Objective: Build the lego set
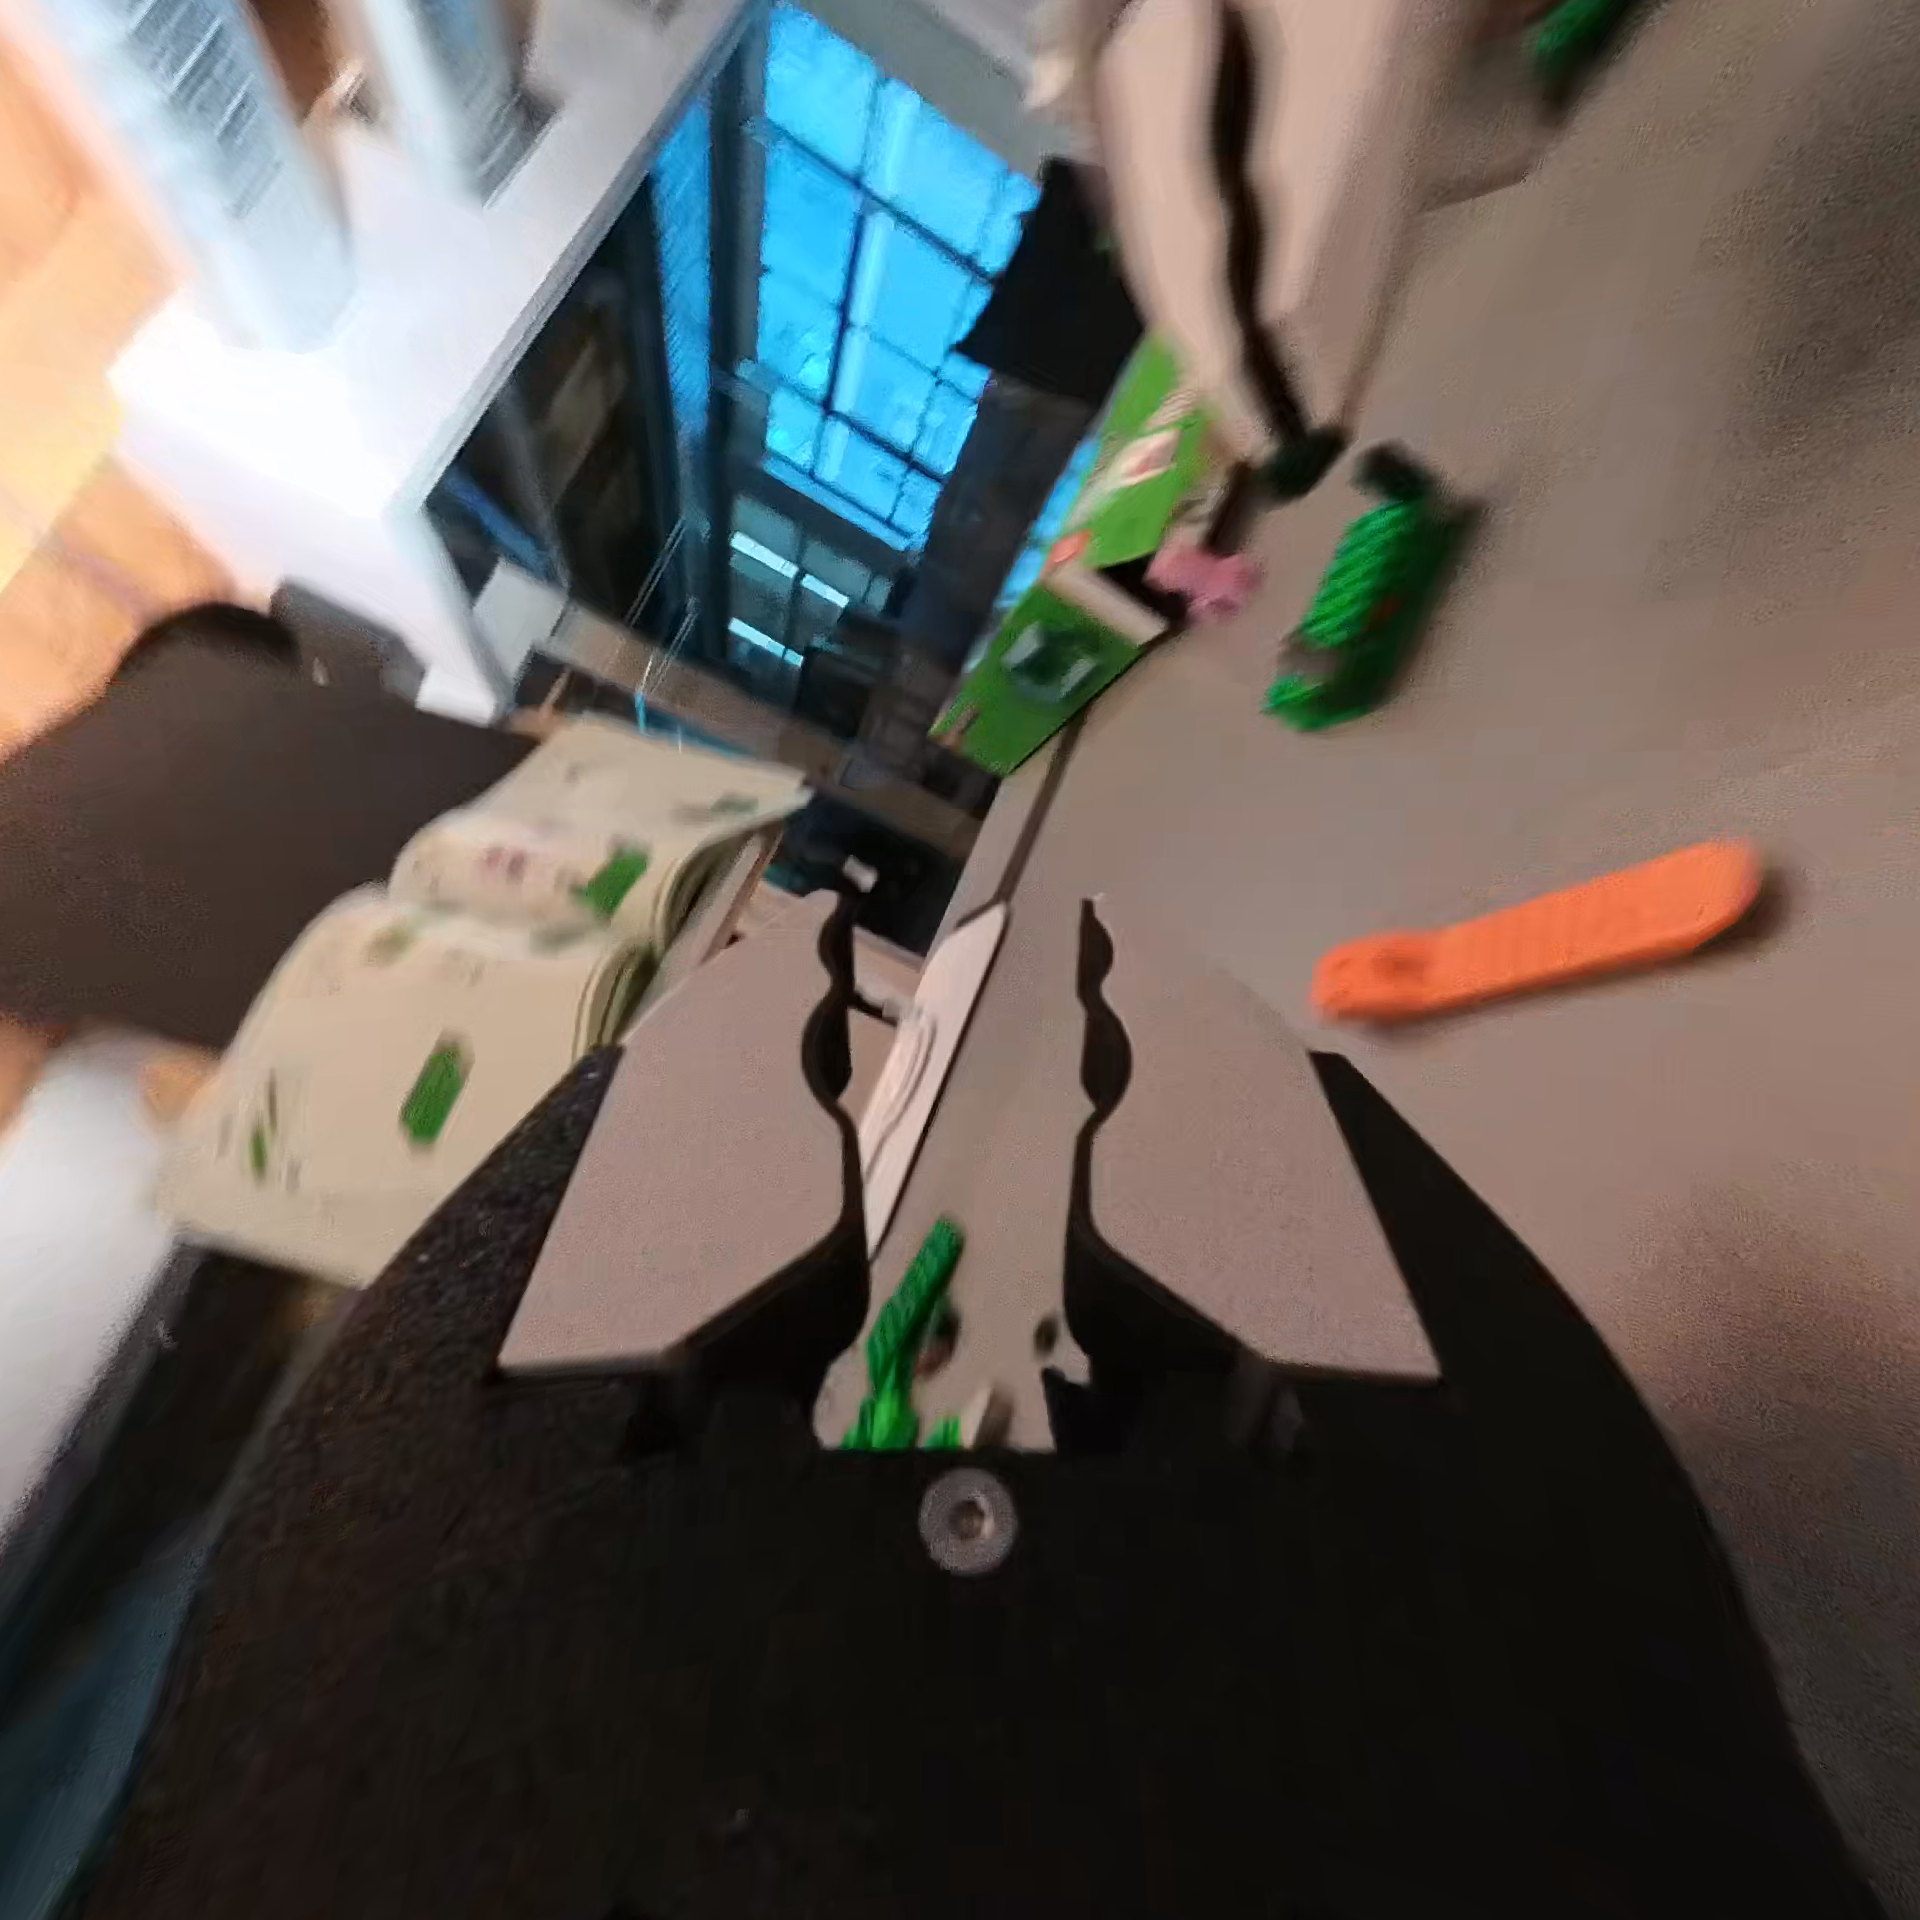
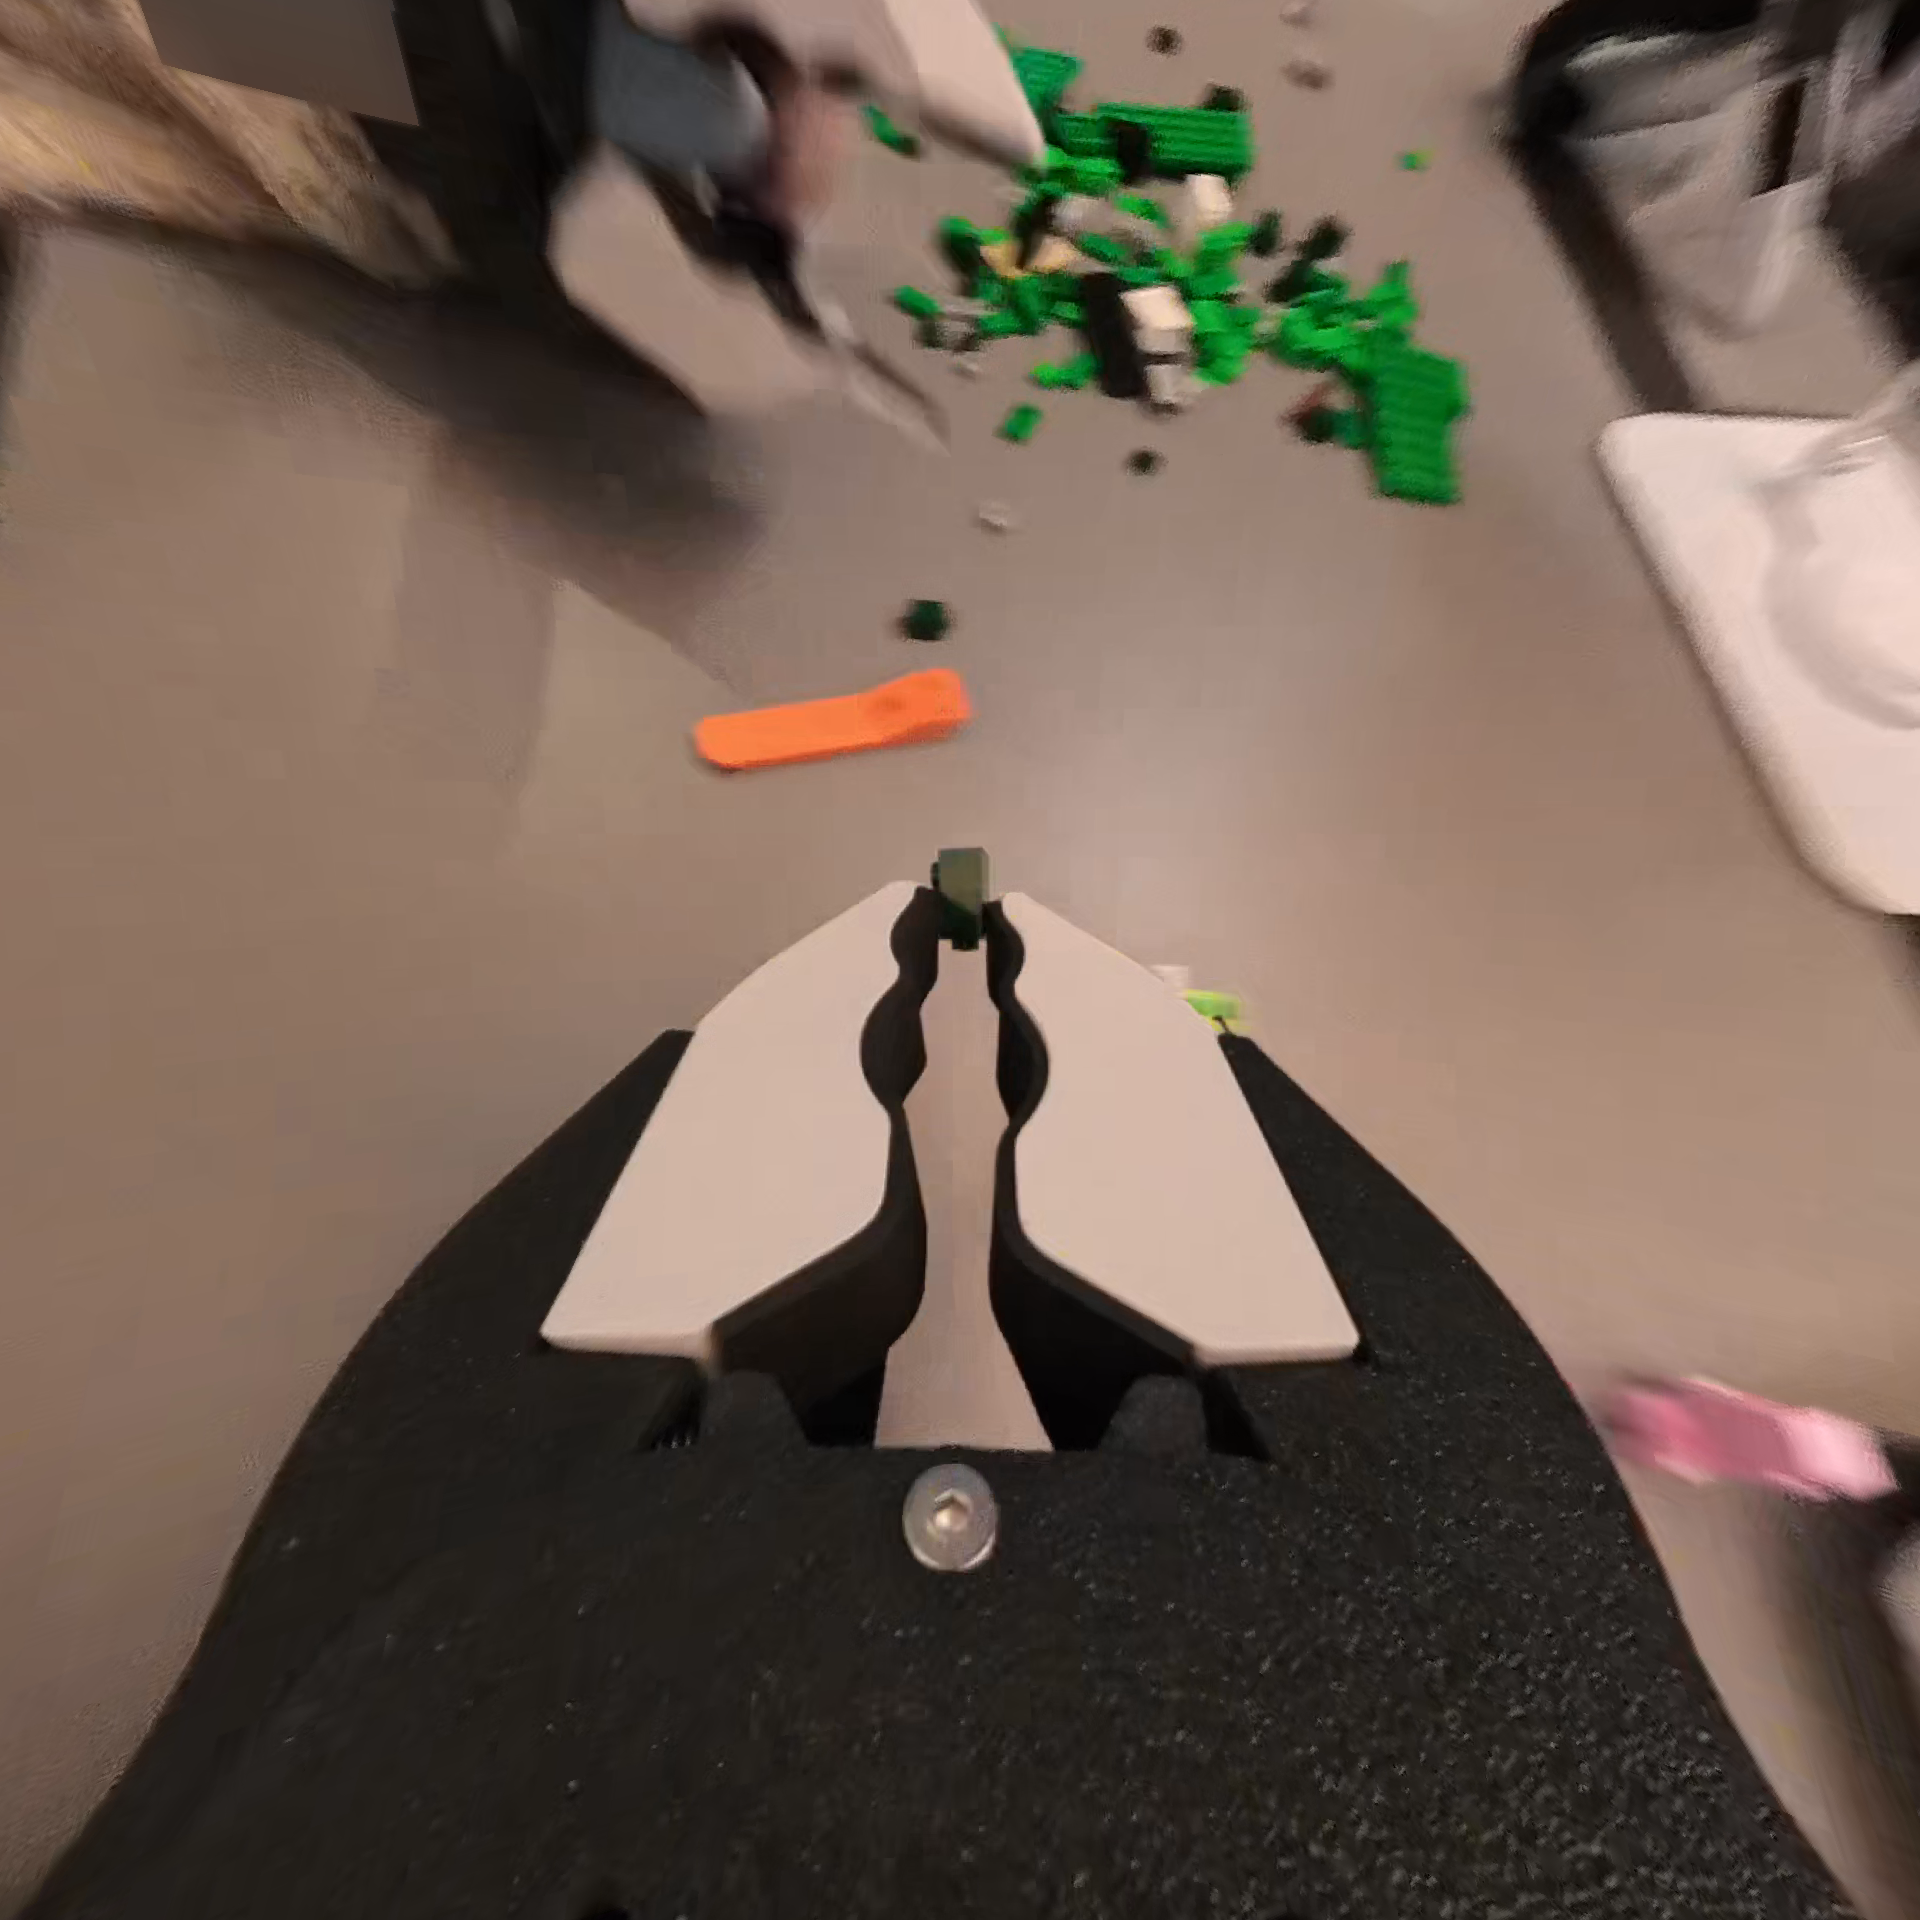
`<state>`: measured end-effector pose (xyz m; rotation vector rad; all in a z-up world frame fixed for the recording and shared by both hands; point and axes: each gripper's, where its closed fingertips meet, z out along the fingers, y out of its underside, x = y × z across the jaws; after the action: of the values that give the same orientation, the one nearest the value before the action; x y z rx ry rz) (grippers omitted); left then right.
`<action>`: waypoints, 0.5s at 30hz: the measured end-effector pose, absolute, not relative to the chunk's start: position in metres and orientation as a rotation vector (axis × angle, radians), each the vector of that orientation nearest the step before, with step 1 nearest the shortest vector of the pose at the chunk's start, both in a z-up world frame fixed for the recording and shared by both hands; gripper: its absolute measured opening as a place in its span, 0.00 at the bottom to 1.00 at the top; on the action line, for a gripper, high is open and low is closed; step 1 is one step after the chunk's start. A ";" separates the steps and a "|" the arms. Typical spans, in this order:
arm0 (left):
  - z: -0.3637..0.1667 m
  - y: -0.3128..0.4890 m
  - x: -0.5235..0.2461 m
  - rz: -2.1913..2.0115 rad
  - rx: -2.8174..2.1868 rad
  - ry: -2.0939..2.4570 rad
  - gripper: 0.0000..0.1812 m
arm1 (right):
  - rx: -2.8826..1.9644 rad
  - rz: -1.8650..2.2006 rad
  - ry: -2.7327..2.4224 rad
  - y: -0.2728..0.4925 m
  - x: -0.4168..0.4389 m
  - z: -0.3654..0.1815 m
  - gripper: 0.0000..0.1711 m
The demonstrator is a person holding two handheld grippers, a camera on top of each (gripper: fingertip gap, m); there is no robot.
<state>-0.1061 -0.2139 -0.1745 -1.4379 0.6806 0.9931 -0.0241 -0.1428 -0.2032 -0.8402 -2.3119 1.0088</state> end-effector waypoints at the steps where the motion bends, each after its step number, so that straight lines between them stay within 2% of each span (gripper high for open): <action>1: -0.183 -0.199 -0.084 1.021 -1.420 0.771 0.25 | -0.859 1.106 -2.342 -0.152 -0.018 -0.207 0.05; 7: -0.197 -0.162 -0.012 0.978 -1.319 0.972 0.22 | -0.858 1.416 -2.460 -0.185 0.000 -0.211 0.05; 10: -0.205 -0.165 -0.004 0.972 -1.288 1.057 0.17 | -0.869 1.480 -2.485 -0.185 0.003 -0.207 0.05; 13: -0.202 -0.167 0.002 0.965 -1.255 1.064 0.07 | -0.880 1.555 -2.504 -0.185 0.007 -0.204 0.05; 15: -0.201 -0.165 0.003 0.952 -1.273 1.053 0.06 | -0.891 1.571 -2.504 -0.183 0.007 -0.204 0.05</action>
<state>0.0027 -0.1655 -0.2014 -1.2734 1.0535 0.9517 0.0073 -0.1832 -0.2040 -0.8907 -2.5043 1.5713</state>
